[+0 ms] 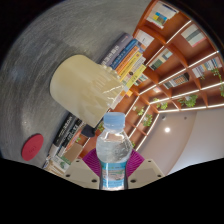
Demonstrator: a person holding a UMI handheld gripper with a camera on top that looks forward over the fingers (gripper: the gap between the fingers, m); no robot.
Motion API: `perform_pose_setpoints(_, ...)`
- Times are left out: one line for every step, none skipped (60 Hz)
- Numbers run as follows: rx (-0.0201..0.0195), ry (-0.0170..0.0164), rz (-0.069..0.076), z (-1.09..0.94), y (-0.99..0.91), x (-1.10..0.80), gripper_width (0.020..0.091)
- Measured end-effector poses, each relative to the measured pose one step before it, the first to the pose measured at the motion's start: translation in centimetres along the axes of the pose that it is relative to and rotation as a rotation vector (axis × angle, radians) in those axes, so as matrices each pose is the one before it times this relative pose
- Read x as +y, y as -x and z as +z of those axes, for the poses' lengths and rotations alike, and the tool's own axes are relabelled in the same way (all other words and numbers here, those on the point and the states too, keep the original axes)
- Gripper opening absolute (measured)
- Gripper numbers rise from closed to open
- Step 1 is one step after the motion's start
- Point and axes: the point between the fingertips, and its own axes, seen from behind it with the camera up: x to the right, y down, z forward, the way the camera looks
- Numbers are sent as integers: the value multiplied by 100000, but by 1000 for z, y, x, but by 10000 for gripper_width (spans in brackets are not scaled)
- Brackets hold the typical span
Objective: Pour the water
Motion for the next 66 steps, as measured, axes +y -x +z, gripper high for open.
perform_pose_setpoints(165, 334, -191, 19, -16, -6, 273)
perform_pose_setpoints(7, 523, 472, -42, -19, 14, 274)
perform_pose_setpoints(-252, 130, 1099, 42, 38, 201, 275)
perform_pose_setpoints(-647, 210, 1454, -61, 31, -72, 274)
perform_pose_setpoints(-602, 427, 1405, -80, 101, 58, 275)
perform_pose_setpoints(-781, 292, 1092, -60, 165, 31, 276)
perform_pose_setpoints(-954, 58, 971, -38, 210, -6, 276)
perform_pose_setpoints(-974, -14, 1093, -12, 196, 4, 274)
perform_pose_setpoints(-518, 484, 1383, -27, 175, 119, 275)
perform_pose_setpoints(-645, 2, 1451, -11, 48, 43, 275)
perform_pose_setpoints(42, 359, 1891, -53, 61, 150, 276)
perform_pose_setpoints(180, -231, 2094, 44, 56, -33, 274)
perform_pose_setpoints(-379, -320, 2963, -41, -41, 58, 275)
perform_pose_setpoints(-599, -499, 3474, -23, -7, 100, 275)
perform_pose_setpoints(-252, 257, 3882, -64, -57, 249, 275)
perform_pose_setpoints(-356, 440, 4188, -46, -37, 306, 275)
perform_pose_setpoints(-842, 452, 4844, -39, 30, 326, 275)
perform_pose_setpoints(-1273, 452, 5539, -71, 78, 324, 274)
perform_pose_setpoints(-1348, 319, 5902, -77, 74, 301, 274)
perform_pose_setpoints(-1087, 126, 5935, -73, 9, 242, 274)
perform_pose_setpoints(-182, 540, 5810, -244, -49, 232, 276)
perform_pose_setpoints(-712, 619, 5965, -80, -111, 270, 274)
perform_pose_setpoints(-310, 541, 6360, -83, 87, 493, 274)
perform_pose_setpoints(-1957, -510, 6823, 74, -30, 429, 275)
perform_pose_setpoints(-1477, -166, 6800, -145, -40, 247, 276)
perform_pose_setpoints(-1416, -274, 6946, -83, 21, 223, 275)
perform_pose_setpoints(-1422, -311, 6974, -79, 16, 170, 275)
perform_pose_setpoints(-1436, -300, 7090, -47, 76, 180, 276)
perform_pose_setpoints(-1487, -238, 7251, -7, 101, 176, 276)
perform_pose_setpoints(-1405, -123, 7186, -20, 90, 187, 275)
perform_pose_setpoints(-1706, 32, 7037, -16, 144, 201, 281)
perform_pose_setpoints(-1269, 586, 6960, -187, 318, -2, 296)
perform_pose_setpoints(-1976, -51, 6246, -63, 134, 207, 296)
perform_pose_setpoints(-965, -154, 6193, 167, 1467, 181, 296)
perform_pose_setpoints(-2776, -399, 5700, 17, -1012, 503, 296)
perform_pose_setpoints(-1966, -239, 5060, -203, -588, 178, 296)
perform_pose_setpoints(-1536, -774, 4783, -113, 2, 86, 297)
perform_pose_setpoints(-1196, -1283, 4266, -148, -60, -34, 297)
perform_pose_setpoints(-883, -1382, 3674, -140, -90, 27, 297)
perform_pose_setpoints(-671, -1169, 3045, -102, -93, 31, 297)
perform_pose_setpoints(-562, -889, 2521, -79, -114, 86, 296)
perform_pose_setpoints(-453, -817, 2355, -73, -116, 97, 297)
perform_pose_setpoints(-327, -902, 2306, -52, -105, 48, 296)
perform_pose_setpoints(732, -798, 2875, 625, 2493, 371, 297)
perform_pose_setpoints(-1189, -187, 1929, -193, -1422, 124, 296)
perform_pose_setpoints(-891, 179, 2235, 20, -154, 288, 295)
perform_pose_setpoints(-984, 369, 2293, -1, -67, 303, 295)
perform_pose_setpoints(-992, 303, 2547, -65, -113, 251, 296)
perform_pose_setpoints(-861, 179, 2681, -156, -159, 173, 297)
perform_pose_setpoints(-721, 47, 2677, -111, -171, 163, 296)
perform_pose_setpoints(-754, -112, 2369, -86, -157, 130, 296)
perform_pose_setpoints(-762, -81, 1742, -39, -114, 162, 297)
perform_pose_setpoints(-305, -45, 1475, 407, 484, 328, 297)
perform_pose_setpoints(545, -145, 1296, 986, 972, 515, 295)
perform_pose_setpoints(-290, 96, 838, -641, -1023, -29, 296)
perform_pose_setpoints(-97, 147, 1109, -5, -196, 114, 295)
perform_pose_setpoints(-236, 349, 1057, -2, -141, 225, 295)
perform_pose_setpoints(-342, 547, 988, 17, -101, 289, 295)
perform_pose_setpoints(-255, 571, 994, 57, -124, 286, 295)
perform_pose_setpoints(-169, 581, 1083, 74, -133, 324, 295)
perform_pose_setpoints(-192, 602, 1052, 51, -125, 363, 295)
perform_pose_setpoints(-196, 650, 999, 98, -65, 365, 295)
perform_pose_setpoints(-10, 655, 728, 114, 56, 360, 295)
perform_pose_setpoints(150, 776, 528, 422, 92, 503, 295)
perform_pose_setpoints(-13, 1059, 238, 113, -119, 488, 295)
perform_pose_setpoints(-57, 1439, 6, 119, -77, 613, 318)
